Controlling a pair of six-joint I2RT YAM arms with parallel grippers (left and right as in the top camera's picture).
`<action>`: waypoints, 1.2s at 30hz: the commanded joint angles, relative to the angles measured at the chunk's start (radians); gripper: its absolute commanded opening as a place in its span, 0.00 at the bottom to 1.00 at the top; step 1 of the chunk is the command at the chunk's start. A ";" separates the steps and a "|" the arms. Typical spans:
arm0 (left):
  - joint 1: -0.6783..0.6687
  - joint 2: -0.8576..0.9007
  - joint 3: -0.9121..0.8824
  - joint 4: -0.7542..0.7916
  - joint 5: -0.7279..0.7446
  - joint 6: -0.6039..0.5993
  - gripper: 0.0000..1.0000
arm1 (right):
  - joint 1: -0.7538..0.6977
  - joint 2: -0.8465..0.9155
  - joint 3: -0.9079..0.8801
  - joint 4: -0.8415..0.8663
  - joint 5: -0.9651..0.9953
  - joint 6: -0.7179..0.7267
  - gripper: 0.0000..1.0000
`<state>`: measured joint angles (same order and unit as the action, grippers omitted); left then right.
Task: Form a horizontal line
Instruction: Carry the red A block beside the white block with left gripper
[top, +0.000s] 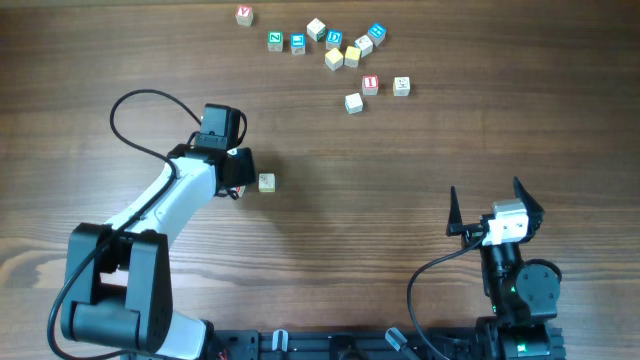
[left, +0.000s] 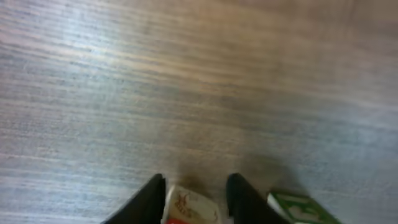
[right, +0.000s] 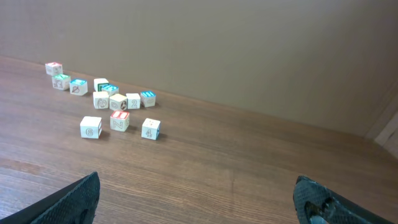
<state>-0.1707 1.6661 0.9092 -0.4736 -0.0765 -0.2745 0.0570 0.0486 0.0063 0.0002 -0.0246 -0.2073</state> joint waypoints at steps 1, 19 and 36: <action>-0.001 0.000 -0.006 0.029 -0.023 0.005 0.48 | -0.002 -0.005 -0.001 0.005 0.002 -0.006 1.00; -0.001 0.000 -0.006 -0.050 0.041 0.006 0.30 | -0.002 -0.005 -0.001 0.005 0.002 -0.006 1.00; -0.001 0.000 -0.006 0.132 -0.097 -0.033 0.21 | -0.002 -0.005 -0.001 0.005 0.002 -0.006 0.99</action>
<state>-0.1707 1.6661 0.9058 -0.3653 -0.1097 -0.2733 0.0570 0.0486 0.0063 0.0002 -0.0246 -0.2073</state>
